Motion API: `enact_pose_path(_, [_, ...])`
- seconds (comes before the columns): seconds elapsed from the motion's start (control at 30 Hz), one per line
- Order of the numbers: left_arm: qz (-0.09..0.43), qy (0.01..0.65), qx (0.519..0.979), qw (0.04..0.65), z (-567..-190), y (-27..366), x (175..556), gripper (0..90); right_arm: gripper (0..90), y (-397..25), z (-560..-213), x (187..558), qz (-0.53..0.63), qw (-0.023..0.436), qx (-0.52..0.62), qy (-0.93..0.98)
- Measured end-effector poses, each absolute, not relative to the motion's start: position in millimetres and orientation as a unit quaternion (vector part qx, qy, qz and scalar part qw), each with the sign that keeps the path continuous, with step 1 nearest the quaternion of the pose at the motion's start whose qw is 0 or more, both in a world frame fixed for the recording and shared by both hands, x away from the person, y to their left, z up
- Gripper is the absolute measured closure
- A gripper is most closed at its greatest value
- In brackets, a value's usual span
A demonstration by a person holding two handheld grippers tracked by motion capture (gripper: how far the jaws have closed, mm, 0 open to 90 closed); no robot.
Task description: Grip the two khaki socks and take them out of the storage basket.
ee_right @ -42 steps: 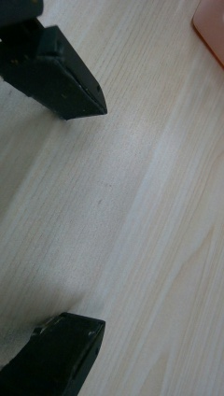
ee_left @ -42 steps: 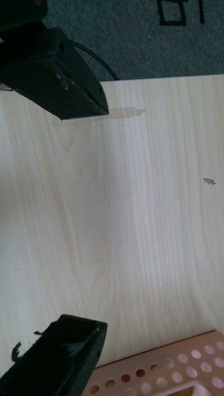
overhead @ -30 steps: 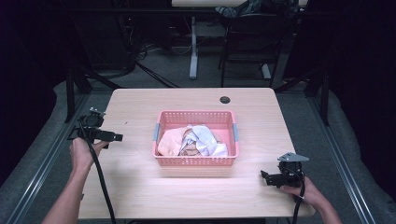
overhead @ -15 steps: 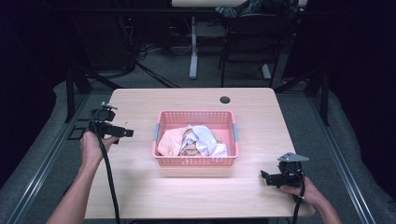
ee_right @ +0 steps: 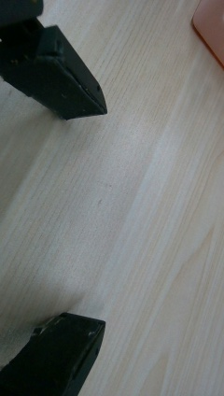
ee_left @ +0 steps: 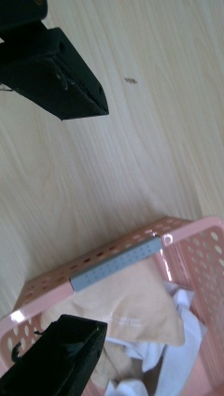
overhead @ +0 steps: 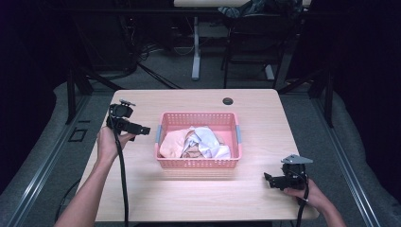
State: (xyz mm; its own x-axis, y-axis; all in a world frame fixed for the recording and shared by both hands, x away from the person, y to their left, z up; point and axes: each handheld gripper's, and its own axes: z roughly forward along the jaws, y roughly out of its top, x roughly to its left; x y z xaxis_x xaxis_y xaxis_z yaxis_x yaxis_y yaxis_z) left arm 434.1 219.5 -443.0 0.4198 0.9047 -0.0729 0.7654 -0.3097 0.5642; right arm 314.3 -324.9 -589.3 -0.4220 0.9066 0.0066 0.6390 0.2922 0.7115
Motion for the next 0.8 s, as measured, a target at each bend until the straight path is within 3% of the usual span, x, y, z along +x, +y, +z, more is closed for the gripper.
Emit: enact_pose_path(0.8, [0.1, 0.473, 0.833, 0.27, -455.0, 152.4, 453.1, 0.0, 0.0, -324.9, -589.4, 314.3, 0.327, 0.205, 0.497, 0.777])
